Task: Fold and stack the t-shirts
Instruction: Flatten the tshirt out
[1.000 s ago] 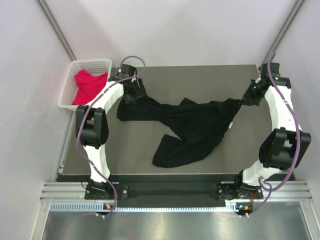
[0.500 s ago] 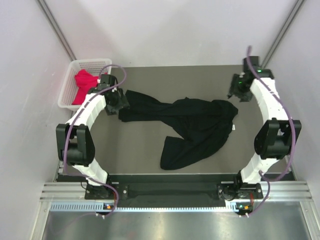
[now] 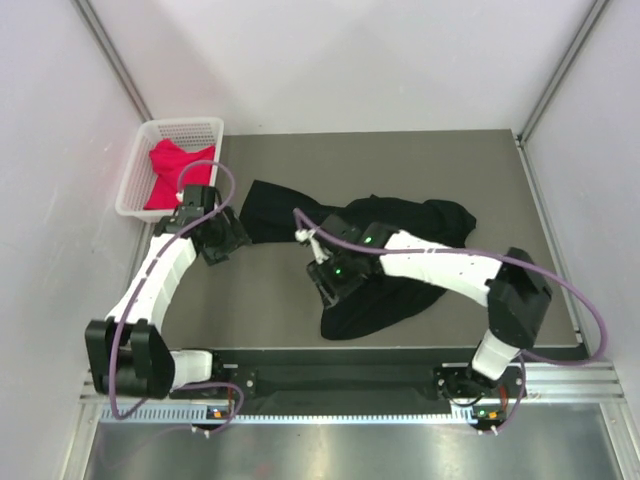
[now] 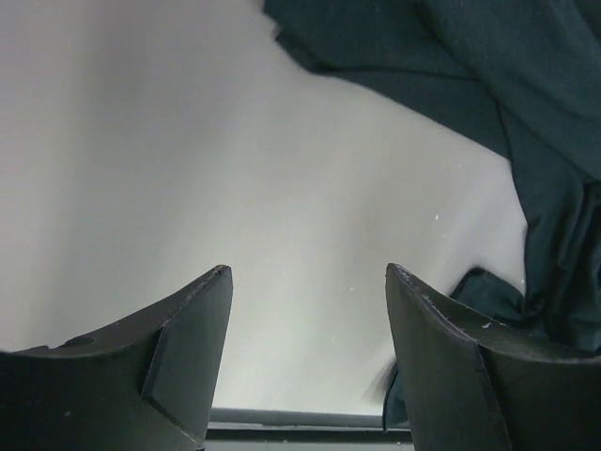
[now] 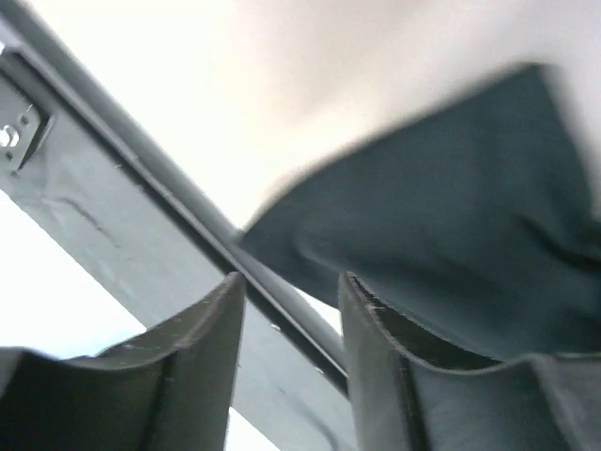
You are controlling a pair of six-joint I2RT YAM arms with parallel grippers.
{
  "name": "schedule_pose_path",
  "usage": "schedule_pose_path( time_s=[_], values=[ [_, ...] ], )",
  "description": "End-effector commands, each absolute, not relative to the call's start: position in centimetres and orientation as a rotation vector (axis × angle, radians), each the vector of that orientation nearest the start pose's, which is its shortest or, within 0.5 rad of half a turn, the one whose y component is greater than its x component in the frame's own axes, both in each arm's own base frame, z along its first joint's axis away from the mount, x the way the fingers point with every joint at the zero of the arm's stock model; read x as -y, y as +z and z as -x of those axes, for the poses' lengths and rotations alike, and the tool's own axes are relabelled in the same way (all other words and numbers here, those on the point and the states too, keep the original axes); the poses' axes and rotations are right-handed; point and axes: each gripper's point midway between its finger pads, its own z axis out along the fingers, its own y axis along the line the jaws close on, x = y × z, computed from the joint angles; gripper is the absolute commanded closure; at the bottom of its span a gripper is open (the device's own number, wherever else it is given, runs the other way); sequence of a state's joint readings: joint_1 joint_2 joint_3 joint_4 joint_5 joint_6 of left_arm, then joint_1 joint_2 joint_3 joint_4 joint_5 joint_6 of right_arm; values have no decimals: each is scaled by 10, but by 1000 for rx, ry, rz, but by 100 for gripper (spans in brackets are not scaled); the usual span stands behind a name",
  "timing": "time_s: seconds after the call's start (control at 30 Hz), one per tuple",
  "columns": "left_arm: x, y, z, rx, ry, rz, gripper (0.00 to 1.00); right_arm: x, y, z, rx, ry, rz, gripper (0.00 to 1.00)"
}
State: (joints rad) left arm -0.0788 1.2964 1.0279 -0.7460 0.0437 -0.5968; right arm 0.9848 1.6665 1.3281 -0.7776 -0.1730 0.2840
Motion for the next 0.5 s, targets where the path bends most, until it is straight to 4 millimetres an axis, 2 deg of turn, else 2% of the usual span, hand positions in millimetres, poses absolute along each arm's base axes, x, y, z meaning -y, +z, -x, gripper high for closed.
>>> schedule_pose_path(
  time_s=[0.0, 0.07, 0.1, 0.23, 0.47],
  values=[
    [48, 142, -278, -2487, -304, 703, 29, -375, 115, -149, -2547, 697, 1082, 53],
    [46, 139, -270, -2492, -303, 714, 29, -377, 101, -137, -2563, 675, 1109, 48],
    [46, 142, -268, -2479, -307, 714, 29, -376, 91, -136, -2573, 636, 1118, 47],
    [44, 138, -259, -2488, -308, 734, 29, -376, 71, -126, -2575, 554, 1177, 44],
    [46, 142, -264, -2468, -341, 735, 29, -364, 38, -119, -2618, 357, 1233, 45]
  ],
)
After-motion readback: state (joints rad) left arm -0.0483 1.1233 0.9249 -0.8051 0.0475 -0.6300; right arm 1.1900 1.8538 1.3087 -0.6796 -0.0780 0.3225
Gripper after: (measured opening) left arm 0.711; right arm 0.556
